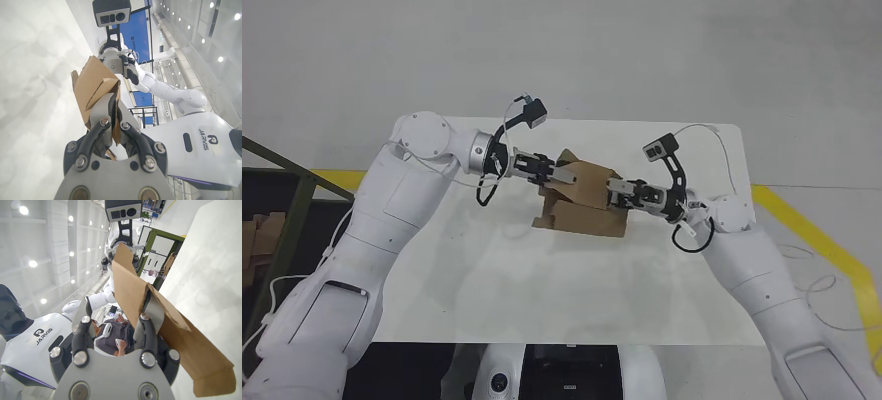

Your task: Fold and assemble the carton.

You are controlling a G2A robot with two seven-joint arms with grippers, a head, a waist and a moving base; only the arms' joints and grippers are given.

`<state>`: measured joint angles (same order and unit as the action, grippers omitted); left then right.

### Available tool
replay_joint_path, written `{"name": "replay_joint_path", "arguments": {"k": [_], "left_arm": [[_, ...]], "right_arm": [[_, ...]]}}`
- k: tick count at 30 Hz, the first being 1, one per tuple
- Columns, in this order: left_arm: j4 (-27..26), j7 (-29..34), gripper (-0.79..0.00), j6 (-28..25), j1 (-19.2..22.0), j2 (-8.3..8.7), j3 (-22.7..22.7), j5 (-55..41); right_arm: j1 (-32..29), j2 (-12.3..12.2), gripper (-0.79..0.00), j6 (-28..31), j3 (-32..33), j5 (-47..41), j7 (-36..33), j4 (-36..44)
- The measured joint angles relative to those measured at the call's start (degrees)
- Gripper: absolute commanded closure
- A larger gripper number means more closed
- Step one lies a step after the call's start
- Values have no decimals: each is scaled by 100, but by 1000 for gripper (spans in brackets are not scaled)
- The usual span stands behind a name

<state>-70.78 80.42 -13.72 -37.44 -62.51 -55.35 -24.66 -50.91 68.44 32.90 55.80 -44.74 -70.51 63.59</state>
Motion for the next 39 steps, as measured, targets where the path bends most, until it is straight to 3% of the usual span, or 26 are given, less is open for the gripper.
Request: {"name": "replay_joint_path", "arguments": {"k": [12,20,23,26,28,29,31,39], "left_arm": [[1,-34,0,67,-40,19,-18,115],[0,-48,0,102,-42,26,-27,150],[-3,-51,0,109,-45,27,-27,154],[-7,-74,-15,124,-46,31,-29,191],[-21,-84,-154,130,-52,33,-31,205],[-33,-87,-262,128,-56,35,-35,212],[-49,-82,-785,127,-61,39,-43,218],[-142,-100,-785,56,-140,70,-145,167]], "right_arm": [[56,41,-379,-79,38,306,122,-31],[46,55,-89,-155,75,540,275,-1],[32,54,-9,-185,96,621,315,21],[21,55,0,-229,109,705,350,41],[17,55,0,-252,118,755,374,52],[15,55,0,-270,125,796,400,58],[8,56,0,-299,135,847,450,70],[-22,51,0,-491,180,1137,690,140]]}}
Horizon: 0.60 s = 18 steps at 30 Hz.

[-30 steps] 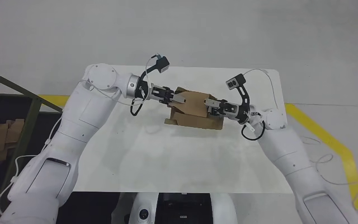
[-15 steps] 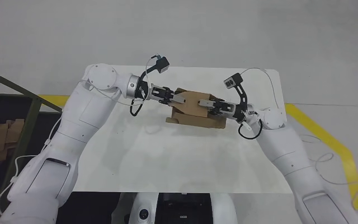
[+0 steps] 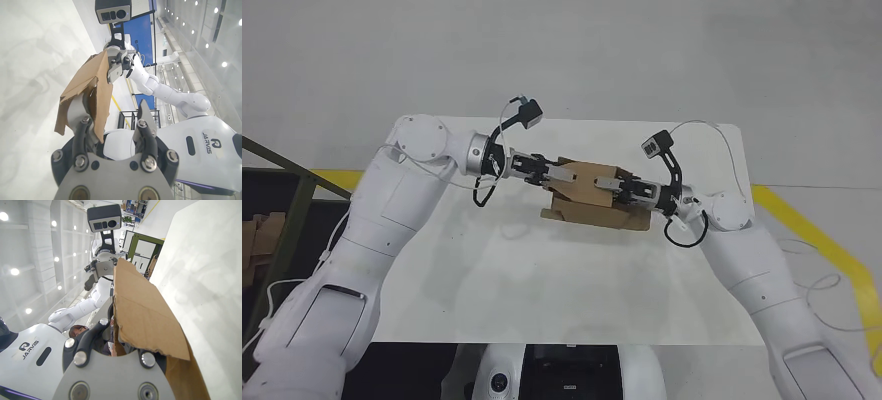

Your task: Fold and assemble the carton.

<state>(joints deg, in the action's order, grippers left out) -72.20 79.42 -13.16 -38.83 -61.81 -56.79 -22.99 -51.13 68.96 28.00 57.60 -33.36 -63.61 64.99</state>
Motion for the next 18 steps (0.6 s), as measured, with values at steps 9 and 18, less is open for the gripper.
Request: {"name": "replay_joint_path", "arguments": {"k": [9,18], "left_arm": [[-159,83,-785,-86,-76,24,-95,-197],[-287,128,-785,-60,-80,6,-43,-344]], "right_arm": [[-36,-2,0,-166,16,357,245,74],[-68,-1,0,-307,11,668,433,223]]}}
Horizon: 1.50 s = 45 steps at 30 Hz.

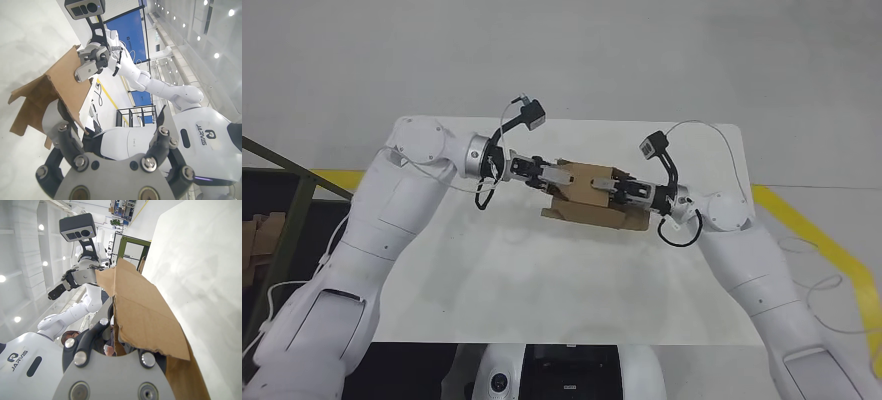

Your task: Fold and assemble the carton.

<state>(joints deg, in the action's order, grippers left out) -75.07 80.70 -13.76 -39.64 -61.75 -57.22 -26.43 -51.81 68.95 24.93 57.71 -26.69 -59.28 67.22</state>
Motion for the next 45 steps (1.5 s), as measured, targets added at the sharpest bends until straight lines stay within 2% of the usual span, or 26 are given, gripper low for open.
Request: {"name": "replay_joint_path", "arguments": {"k": [25,38,45], "left_arm": [[47,31,-785,93,280,-113,339,90],[186,31,-785,-5,84,-27,25,-36],[234,-98,-785,62,33,1,-45,78]], "right_arm": [[-24,49,0,-150,-57,117,8,269],[-233,-24,0,-54,282,-57,-55,306],[-300,-29,0,-74,262,0,-130,524]]}}
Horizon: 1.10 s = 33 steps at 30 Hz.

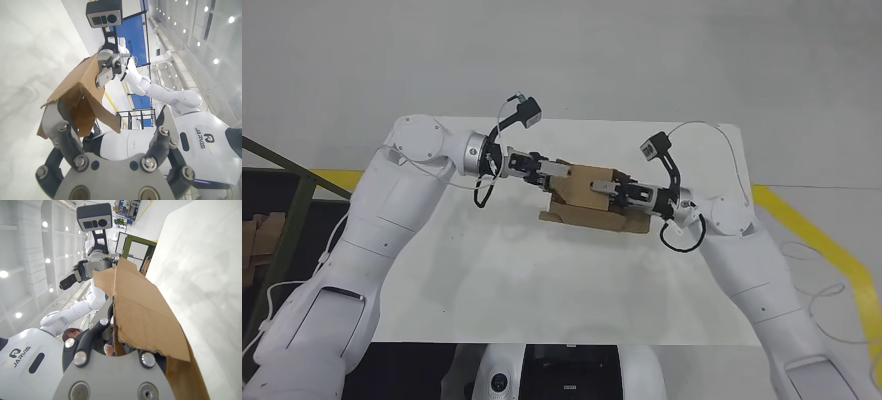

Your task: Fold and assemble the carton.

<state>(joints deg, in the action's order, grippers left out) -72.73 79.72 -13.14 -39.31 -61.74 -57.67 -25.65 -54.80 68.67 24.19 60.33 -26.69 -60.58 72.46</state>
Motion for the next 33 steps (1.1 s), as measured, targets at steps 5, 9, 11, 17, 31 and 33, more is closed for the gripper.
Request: {"name": "replay_joint_path", "arguments": {"k": [5,9,11,17,31,33], "left_arm": [[-3,-55,-785,-5,-5,28,-91,67],[-23,-119,-785,31,-30,52,-146,177],[-46,-145,-785,54,-51,62,-162,209],[-147,-213,-785,82,-81,79,-175,326],[-354,-230,-785,139,-50,64,-67,370],[-343,-205,-785,138,-42,62,-58,342]], "right_arm": [[2,16,0,-40,-92,91,-42,72],[25,32,0,-32,-152,94,-87,79],[35,41,0,-22,-188,77,-128,97],[80,77,0,-38,-328,64,-237,125],[242,178,0,-24,-598,38,-264,-18],[251,184,0,-15,-603,30,-258,-40]]}}
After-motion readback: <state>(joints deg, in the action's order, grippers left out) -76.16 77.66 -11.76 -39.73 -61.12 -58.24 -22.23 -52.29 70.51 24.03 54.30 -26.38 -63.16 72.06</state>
